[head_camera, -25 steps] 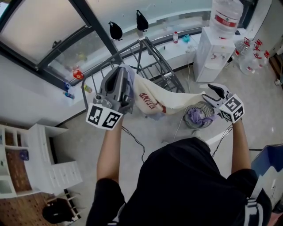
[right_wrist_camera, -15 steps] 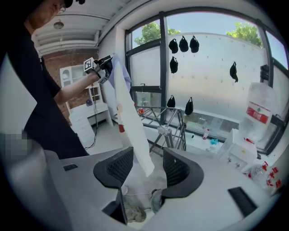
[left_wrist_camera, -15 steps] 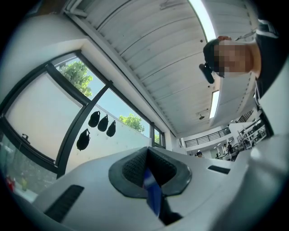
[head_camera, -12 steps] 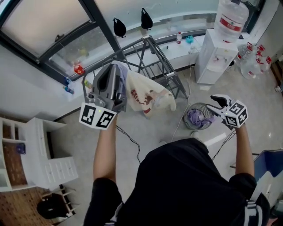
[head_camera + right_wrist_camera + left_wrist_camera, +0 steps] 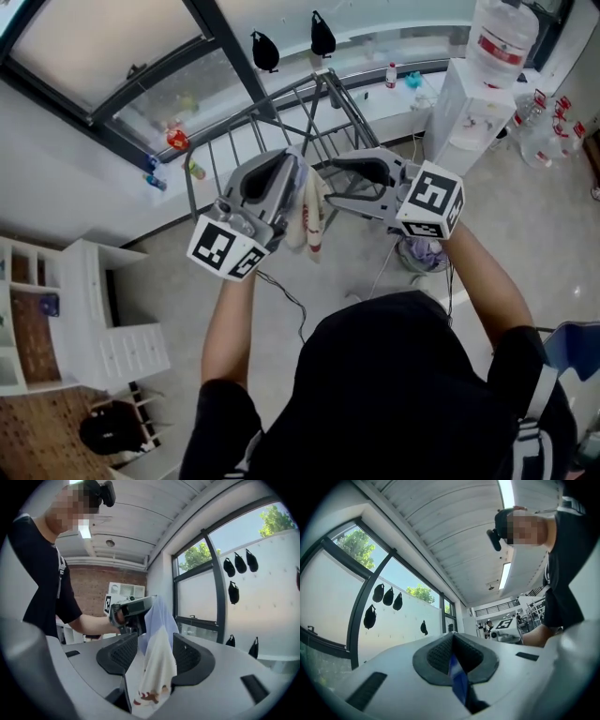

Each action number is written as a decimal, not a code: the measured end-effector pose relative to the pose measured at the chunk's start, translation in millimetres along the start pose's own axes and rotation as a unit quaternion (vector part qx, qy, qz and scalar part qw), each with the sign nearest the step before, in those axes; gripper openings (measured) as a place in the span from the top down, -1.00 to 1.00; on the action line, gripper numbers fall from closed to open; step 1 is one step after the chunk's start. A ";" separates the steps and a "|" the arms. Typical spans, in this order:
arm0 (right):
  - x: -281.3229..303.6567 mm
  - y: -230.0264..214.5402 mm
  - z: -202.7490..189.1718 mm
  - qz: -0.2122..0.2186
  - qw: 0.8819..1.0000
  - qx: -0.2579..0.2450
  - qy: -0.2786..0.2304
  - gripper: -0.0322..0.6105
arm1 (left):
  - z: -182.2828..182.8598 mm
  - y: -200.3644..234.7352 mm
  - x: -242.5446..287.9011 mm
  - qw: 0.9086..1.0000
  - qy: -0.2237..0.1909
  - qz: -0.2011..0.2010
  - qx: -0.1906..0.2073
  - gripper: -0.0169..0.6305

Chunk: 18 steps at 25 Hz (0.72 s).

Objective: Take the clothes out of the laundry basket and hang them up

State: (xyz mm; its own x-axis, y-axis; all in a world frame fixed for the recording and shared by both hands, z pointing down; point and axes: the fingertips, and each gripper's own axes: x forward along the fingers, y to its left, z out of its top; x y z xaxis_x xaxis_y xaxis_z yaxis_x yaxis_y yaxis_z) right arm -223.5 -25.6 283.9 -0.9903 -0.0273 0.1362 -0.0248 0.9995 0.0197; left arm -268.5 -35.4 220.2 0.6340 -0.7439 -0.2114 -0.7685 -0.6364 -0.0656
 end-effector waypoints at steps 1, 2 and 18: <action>8.9 2.2 5.6 0.008 1.000 -0.014 0.004 0.26 | -2.7 -2.4 -2.5 1.000 0.004 -0.004 0.000 0.94; 16.7 3.5 9.3 0.014 1.000 -0.025 0.009 0.26 | -4.7 -4.7 -4.4 1.000 0.006 -0.009 -0.001 0.93; 2.2 -17.8 18.0 0.003 1.000 -0.002 0.029 0.83 | -42.9 3.8 -18.8 0.999 0.005 0.008 -0.035 0.92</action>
State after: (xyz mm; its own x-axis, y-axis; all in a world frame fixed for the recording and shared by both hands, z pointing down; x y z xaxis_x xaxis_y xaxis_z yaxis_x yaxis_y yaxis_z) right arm -227.6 -43.2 266.1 -0.9809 -0.0218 0.1935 -0.0178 0.9996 0.0226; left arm -279.7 -32.6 265.8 0.6225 -0.7563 -0.2012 -0.7713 -0.6364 0.0059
